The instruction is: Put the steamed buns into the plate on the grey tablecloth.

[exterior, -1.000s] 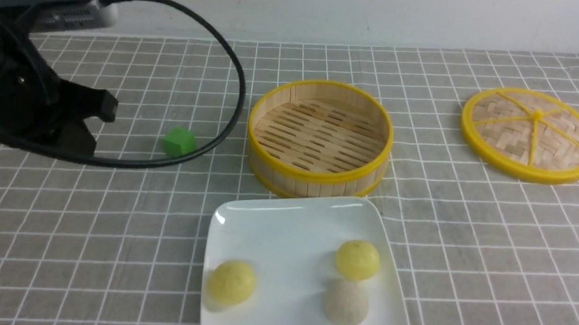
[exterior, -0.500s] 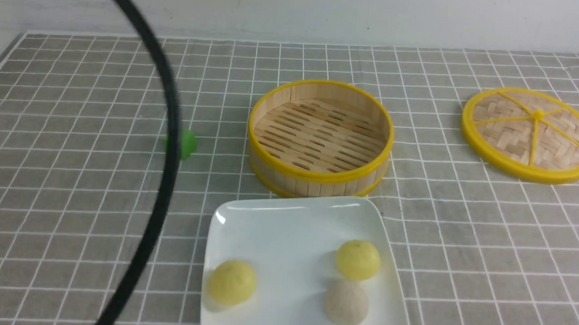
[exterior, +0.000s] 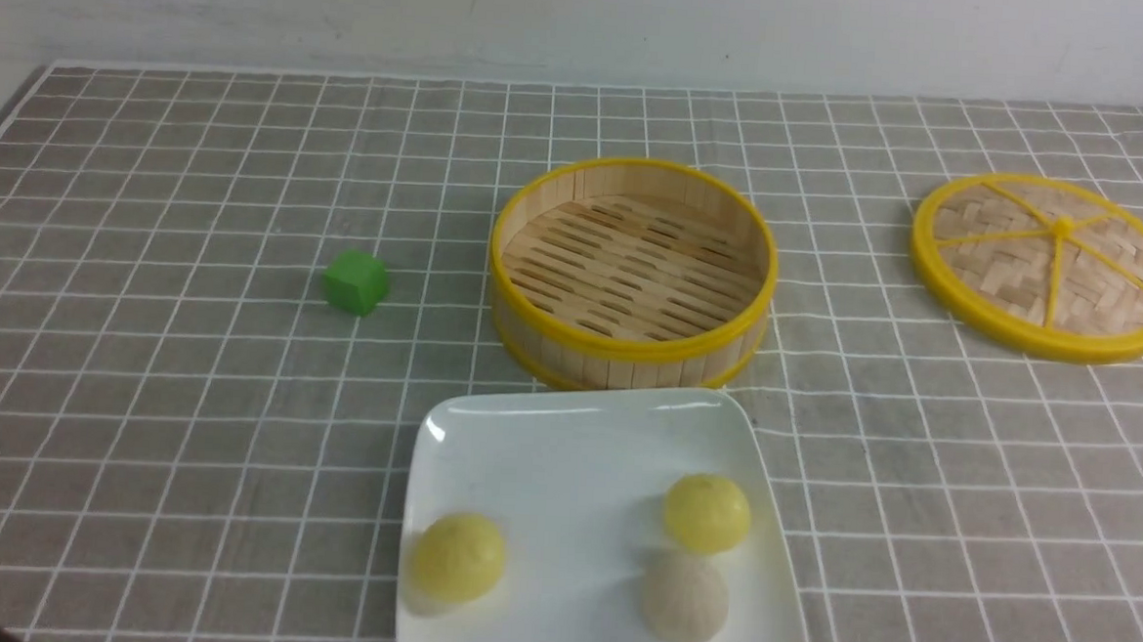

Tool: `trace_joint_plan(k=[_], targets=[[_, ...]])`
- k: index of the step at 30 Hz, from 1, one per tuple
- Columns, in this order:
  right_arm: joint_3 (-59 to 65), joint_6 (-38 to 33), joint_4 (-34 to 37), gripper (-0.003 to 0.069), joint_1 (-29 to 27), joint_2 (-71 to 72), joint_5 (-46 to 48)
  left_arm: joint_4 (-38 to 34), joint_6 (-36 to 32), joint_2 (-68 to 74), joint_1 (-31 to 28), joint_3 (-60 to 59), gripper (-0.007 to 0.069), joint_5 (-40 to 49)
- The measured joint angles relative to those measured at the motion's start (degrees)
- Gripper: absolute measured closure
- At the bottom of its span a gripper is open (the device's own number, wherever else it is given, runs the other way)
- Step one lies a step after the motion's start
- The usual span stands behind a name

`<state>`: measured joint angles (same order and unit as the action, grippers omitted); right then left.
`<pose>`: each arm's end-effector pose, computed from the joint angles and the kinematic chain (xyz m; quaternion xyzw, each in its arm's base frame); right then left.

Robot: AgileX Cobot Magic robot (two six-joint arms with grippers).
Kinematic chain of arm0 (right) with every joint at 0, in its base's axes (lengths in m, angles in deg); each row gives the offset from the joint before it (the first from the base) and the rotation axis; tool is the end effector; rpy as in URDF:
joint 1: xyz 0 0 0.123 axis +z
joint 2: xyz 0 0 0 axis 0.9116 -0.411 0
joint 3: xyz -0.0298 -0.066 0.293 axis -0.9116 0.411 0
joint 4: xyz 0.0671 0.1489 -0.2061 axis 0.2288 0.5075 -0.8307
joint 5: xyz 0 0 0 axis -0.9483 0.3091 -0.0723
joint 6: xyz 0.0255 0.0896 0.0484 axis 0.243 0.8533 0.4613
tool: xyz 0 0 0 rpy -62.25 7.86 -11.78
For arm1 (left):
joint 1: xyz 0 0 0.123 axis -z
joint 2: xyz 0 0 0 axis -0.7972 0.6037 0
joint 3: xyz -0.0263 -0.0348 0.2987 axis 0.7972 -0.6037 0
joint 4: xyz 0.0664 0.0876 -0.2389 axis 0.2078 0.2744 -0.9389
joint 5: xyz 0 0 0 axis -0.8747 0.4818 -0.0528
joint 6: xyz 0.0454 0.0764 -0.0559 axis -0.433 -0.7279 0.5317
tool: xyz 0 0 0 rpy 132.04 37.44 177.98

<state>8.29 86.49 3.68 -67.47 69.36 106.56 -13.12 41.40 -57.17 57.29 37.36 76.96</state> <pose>0.0595 -0.0044 0.1699 0.0657 0.8046 0.0145 0.5900 0.0524 -0.0289 0.3549 0.0294 0.7763 -0.1754 0.6048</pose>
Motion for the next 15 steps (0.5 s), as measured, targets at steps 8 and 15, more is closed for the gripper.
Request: trace_joint_plan(k=[8, 15], targets=[[0.0, 0.0, 0.0, 0.0592, 0.0, 0.0, -0.1, -1.1, -0.4, -1.1, 0.0, -6.5, 0.0582, -17.6], [0.0, 0.0, 0.0, 0.058, 0.0, 0.0, -0.1, -0.5, -0.4, -1.1, 0.0, -8.6, 0.0581, -18.7]])
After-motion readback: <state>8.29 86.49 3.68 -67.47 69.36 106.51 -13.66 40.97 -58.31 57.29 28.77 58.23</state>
